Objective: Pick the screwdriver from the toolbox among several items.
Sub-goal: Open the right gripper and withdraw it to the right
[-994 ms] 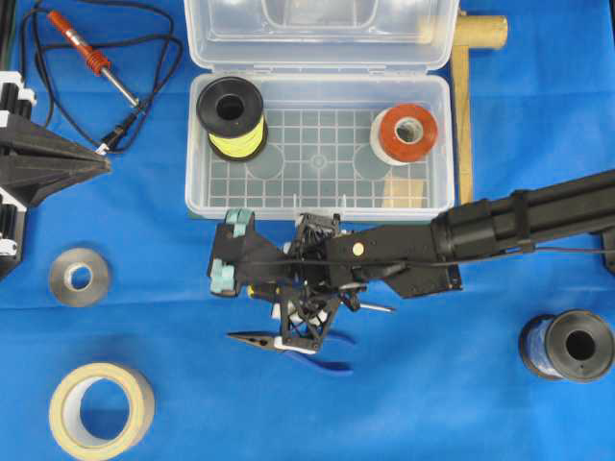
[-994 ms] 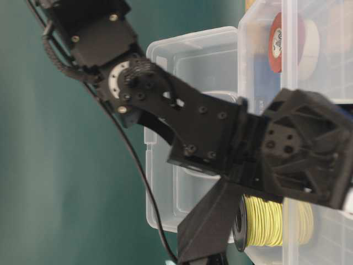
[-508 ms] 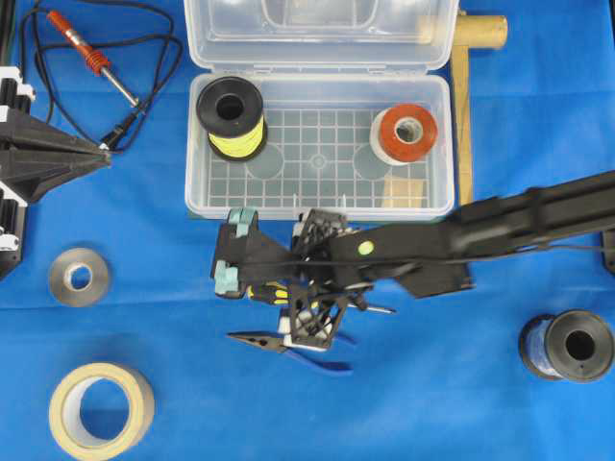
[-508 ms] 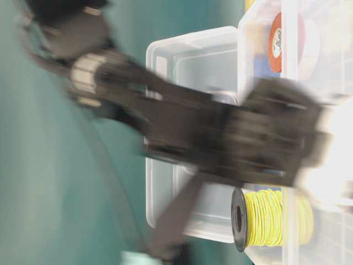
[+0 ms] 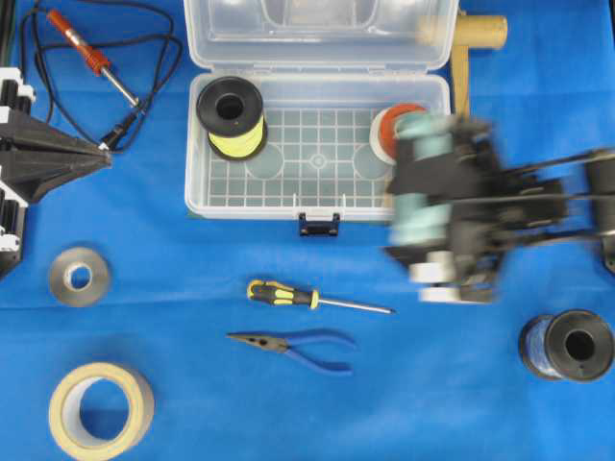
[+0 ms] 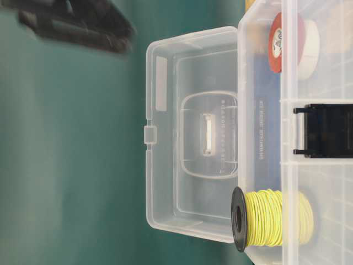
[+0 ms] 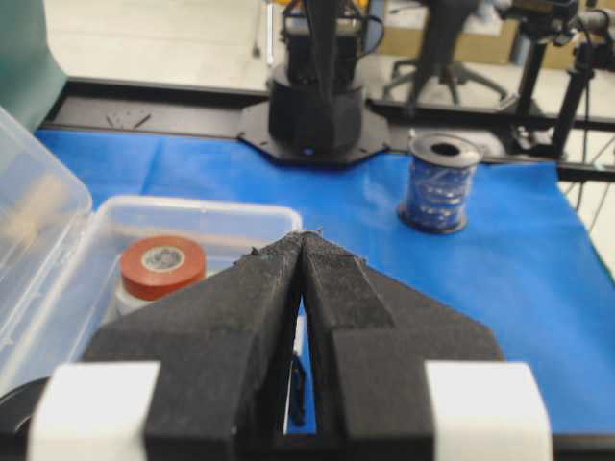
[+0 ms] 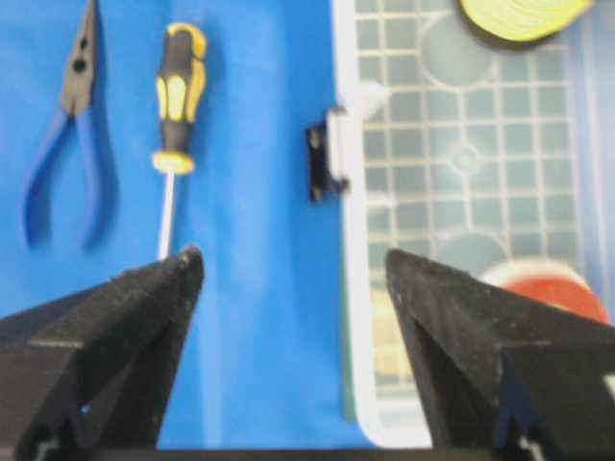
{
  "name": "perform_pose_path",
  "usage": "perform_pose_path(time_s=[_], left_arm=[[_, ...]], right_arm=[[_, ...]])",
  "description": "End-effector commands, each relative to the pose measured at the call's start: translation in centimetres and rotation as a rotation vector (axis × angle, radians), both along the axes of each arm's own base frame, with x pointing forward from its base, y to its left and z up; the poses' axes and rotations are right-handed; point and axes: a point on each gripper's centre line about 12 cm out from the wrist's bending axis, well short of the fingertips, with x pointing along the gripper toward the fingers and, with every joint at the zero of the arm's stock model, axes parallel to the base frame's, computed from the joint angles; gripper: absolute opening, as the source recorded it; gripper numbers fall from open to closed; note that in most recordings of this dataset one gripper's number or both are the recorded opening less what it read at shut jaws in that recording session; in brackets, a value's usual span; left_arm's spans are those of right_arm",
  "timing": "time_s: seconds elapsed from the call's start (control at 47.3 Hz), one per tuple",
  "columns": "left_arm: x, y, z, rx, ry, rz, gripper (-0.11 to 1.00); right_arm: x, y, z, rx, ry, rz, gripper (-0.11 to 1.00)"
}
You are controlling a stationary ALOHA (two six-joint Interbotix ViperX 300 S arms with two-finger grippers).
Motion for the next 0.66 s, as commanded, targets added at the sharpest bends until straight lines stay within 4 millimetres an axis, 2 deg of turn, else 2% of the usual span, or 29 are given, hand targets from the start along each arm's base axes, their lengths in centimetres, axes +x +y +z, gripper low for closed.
perform_pose_path(time_s=[0.0, 0.148, 0.211, 0.317, 0.444, 0.634], left_arm=[[0.1, 0.0, 0.3, -0.001, -0.008, 0.002, 0.00], [0.1, 0.0, 0.2, -0.001, -0.005, 0.002, 0.00], [0.1, 0.0, 0.1, -0.001, -0.003, 0.002, 0.00], [0.1, 0.0, 0.1, -0.001, -0.003, 0.002, 0.00], [0.1, 0.0, -0.1, -0.002, 0.003, 0.002, 0.00], [0.1, 0.0, -0.4, -0.002, 0.012, 0.002, 0.00]], right_arm=[[-3.8, -0.5, 1.5, 0.014, -0.134, 0.025, 0.79], [-9.1, -1.3, 1.0, 0.030, -0.270, 0.053, 0.79], [-11.5, -1.6, 0.1, 0.034, -0.319, 0.062, 0.79], [-14.3, -2.0, -1.7, 0.043, -0.369, 0.072, 0.79], [-16.3, -2.2, -4.4, 0.052, -0.414, 0.089, 0.78], [-16.7, -2.2, -7.7, 0.053, -0.403, 0.104, 0.78]])
